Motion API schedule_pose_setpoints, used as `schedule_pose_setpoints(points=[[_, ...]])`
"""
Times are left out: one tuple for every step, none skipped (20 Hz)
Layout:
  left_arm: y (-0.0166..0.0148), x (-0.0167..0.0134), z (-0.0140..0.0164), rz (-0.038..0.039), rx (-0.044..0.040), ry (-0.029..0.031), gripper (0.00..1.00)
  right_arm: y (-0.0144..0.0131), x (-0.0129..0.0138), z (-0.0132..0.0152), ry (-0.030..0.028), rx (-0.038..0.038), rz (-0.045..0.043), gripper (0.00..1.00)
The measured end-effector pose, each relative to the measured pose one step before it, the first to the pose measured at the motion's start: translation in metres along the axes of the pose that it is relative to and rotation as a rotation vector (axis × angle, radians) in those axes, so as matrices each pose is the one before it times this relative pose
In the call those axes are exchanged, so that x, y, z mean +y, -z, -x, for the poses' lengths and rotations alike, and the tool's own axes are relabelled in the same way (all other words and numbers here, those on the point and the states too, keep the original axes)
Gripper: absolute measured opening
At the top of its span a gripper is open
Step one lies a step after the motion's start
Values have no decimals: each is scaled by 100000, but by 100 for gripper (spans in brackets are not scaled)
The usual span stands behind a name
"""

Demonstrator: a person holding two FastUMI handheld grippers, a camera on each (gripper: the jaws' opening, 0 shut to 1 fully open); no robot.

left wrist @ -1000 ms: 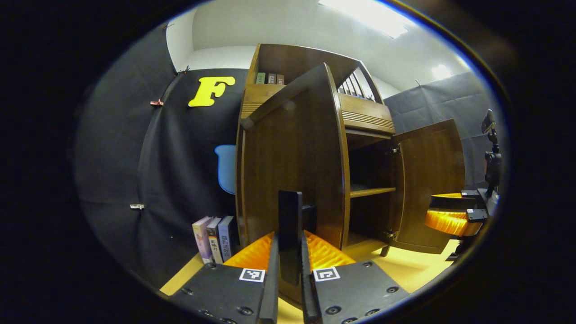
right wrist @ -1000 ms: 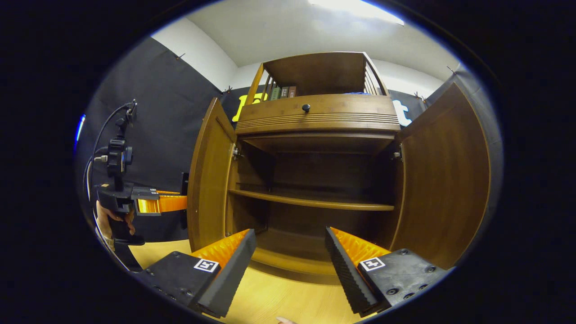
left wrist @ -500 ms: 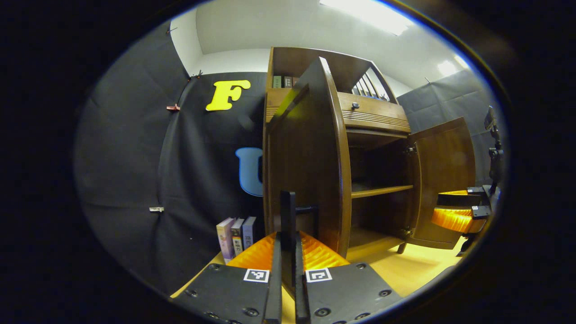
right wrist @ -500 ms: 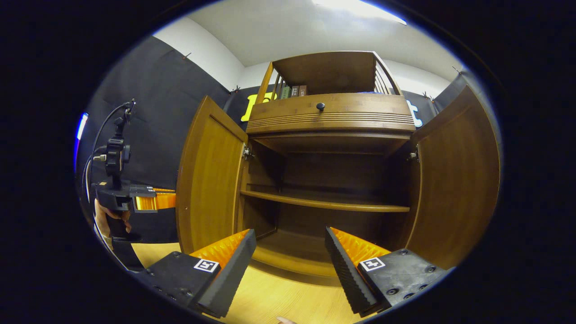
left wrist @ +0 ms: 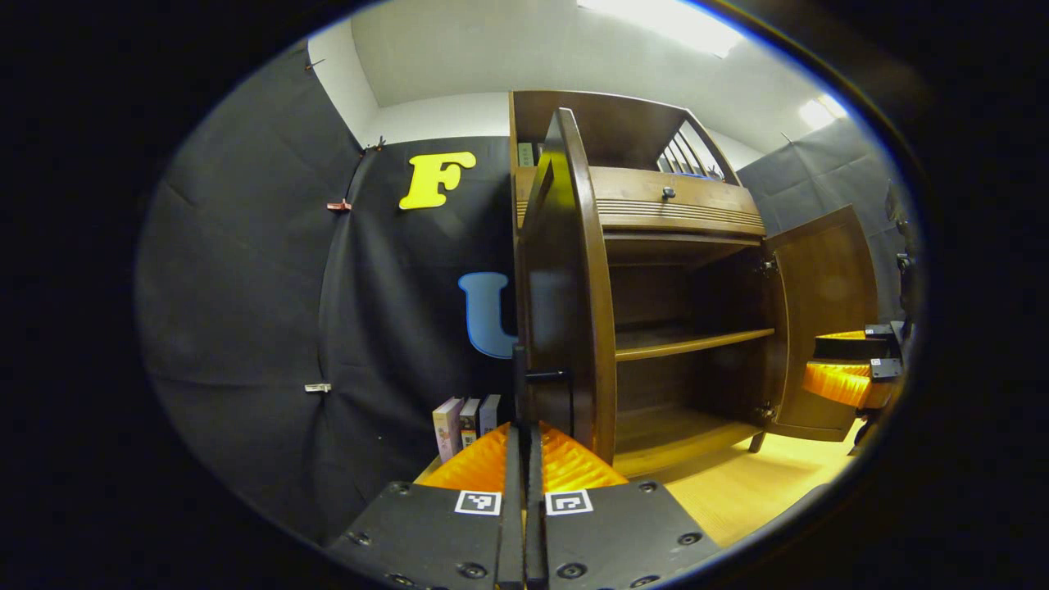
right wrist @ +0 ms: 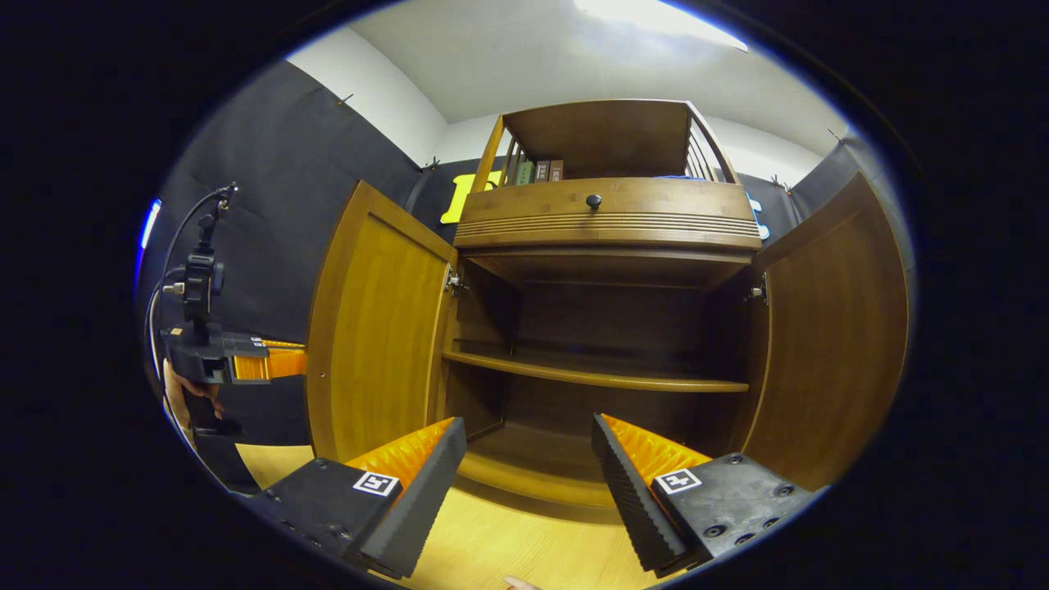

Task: Open the right door of the double-door shoe cabinet with the right hand, and open the left door with the left hand.

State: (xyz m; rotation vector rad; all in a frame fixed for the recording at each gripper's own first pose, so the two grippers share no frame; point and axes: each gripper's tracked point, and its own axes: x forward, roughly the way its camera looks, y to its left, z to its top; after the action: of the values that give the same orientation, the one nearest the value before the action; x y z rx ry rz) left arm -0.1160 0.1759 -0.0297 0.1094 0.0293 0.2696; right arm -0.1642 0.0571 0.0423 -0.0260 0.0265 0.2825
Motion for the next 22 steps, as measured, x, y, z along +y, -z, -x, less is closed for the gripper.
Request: schedule_pose_setpoints(points=[[-56, 169, 468, 100, 257, -82, 5, -39, 74, -121, 46, 147, -37, 97], [-32, -207, 565, 397, 173, 962, 5, 61, 48, 98, 135, 114, 125, 97], [-139, -311, 656, 202, 808, 780, 5, 17, 21, -42, 154, 32, 250, 97], [81, 78, 557, -603, 796, -362, 5, -34, 84, 131, 210, -9, 264, 97], [-63, 25, 596, -1105, 763, -1012, 5, 31, -111, -39, 207, -38, 259, 98], [-260, -327, 654, -635, 112, -114, 5, -6, -72, 162, 374, -96, 218, 98], [-360, -615, 401, 379, -417, 1173, 5, -13, -263, -72, 537, -81, 345, 98], [-407, -1136, 297, 1201, -579, 2773, 5, -22, -220, 34, 861, -72, 426, 98], [-216, -1030, -90, 1276, -180, 3447, 5, 44, -375, -52, 1155, 7, 394, 98], [64, -1320, -236, 1215, 167, 3774, 5, 130, -451, 134, 1219, 280, 159, 97], [164, -1157, -313, 1347, 844, 3091, 5, 52, -451, -123, 1171, 494, -238, 97], [259, -1362, -200, 1480, 569, 3479, 5, 138, -346, 165, 912, 634, -491, 97], [276, -1436, -602, 1724, 763, 4032, 5, 114, -272, 60, 568, 843, -516, 96], [215, -1196, -629, 1216, 700, 3784, 5, 105, -243, 347, 750, 178, -596, 98], [24, -920, -846, 485, 569, 2740, 5, -71, -407, 209, 1084, -262, -367, 96], [-20, -576, -763, -98, -67, 1673, 4, 109, -491, 329, 1363, 399, 281, 98], [-157, -480, -707, -119, -538, 1193, 5, 124, -567, 134, 1599, 551, 871, 97], [-27, -457, -608, 28, -759, 1082, 4, 57, -587, 341, 1801, 232, 1010, 97], [-150, -476, -802, -91, -739, 595, 4, 44, -630, 167, 1610, 114, 982, 99], [127, -351, -560, -250, -356, 351, 6, -20, -578, 255, 1414, 72, 598, 95], [89, -407, -726, -1106, 137, 367, 9, -19, -543, 73, 1021, 74, 181, 97], [167, -303, -666, -1680, -86, -419, 23, -81, -460, 63, 1126, -59, -27, 95]])
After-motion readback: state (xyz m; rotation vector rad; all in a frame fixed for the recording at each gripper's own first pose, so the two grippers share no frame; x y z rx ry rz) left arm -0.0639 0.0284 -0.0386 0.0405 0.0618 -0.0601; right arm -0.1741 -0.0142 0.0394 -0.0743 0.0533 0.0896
